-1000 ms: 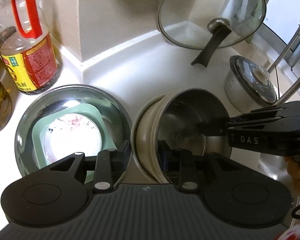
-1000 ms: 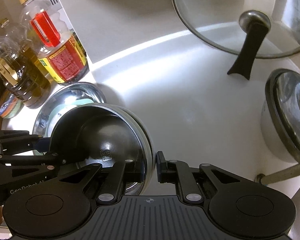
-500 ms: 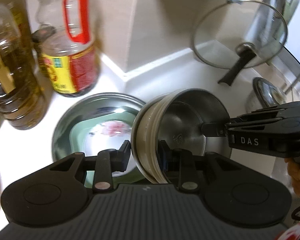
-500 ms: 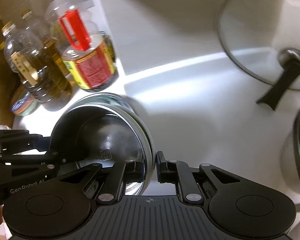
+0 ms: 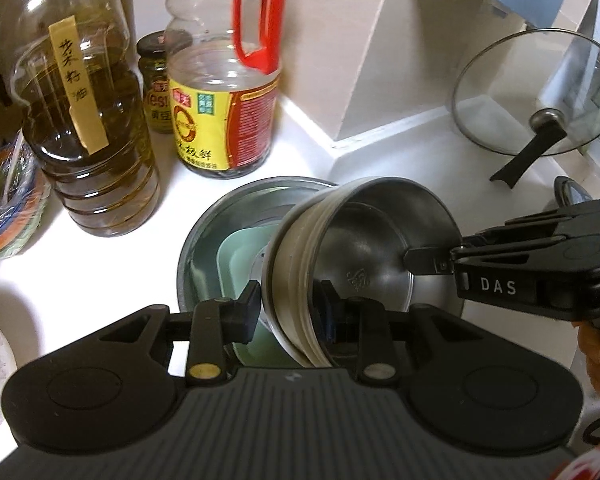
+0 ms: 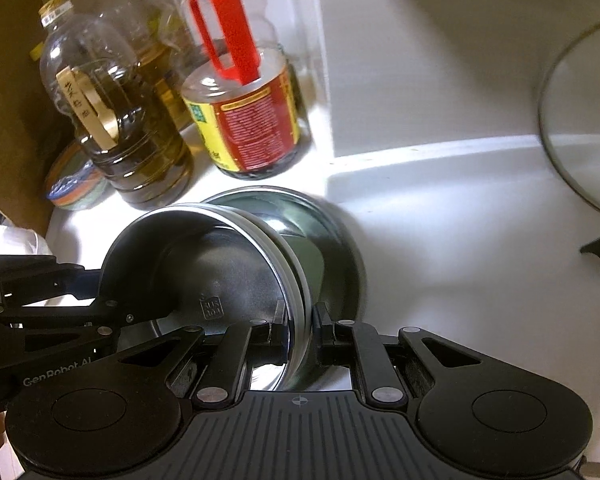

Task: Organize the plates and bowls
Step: 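Lower the bowl stack onto the green plate on the steel tray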

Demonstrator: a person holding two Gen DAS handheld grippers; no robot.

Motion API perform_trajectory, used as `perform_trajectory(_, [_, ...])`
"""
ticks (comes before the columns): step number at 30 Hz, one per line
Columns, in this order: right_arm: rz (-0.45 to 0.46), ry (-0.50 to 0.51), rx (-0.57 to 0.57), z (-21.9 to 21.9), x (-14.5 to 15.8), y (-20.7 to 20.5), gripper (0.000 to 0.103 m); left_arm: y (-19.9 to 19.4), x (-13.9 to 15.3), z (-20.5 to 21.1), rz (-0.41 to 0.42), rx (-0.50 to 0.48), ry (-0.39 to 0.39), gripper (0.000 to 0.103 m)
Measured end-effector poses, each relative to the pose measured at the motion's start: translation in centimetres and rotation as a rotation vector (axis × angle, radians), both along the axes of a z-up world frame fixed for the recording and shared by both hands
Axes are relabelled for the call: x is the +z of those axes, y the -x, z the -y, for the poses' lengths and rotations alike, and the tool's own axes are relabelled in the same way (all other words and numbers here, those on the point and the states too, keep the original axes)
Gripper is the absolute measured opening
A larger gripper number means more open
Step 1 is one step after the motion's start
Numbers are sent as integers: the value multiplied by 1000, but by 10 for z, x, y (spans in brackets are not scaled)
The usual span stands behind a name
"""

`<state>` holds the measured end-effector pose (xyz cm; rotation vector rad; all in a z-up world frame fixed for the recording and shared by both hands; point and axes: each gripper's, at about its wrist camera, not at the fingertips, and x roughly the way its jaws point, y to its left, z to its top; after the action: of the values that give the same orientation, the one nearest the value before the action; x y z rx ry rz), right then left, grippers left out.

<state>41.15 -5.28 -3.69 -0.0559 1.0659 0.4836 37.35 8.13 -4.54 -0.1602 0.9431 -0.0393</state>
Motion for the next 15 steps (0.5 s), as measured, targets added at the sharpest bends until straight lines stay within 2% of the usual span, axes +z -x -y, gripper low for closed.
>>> perform_trajectory(15, [-62,49,31,-13,-19,-16,12,-12,-15,-10,-58,14,21,26])
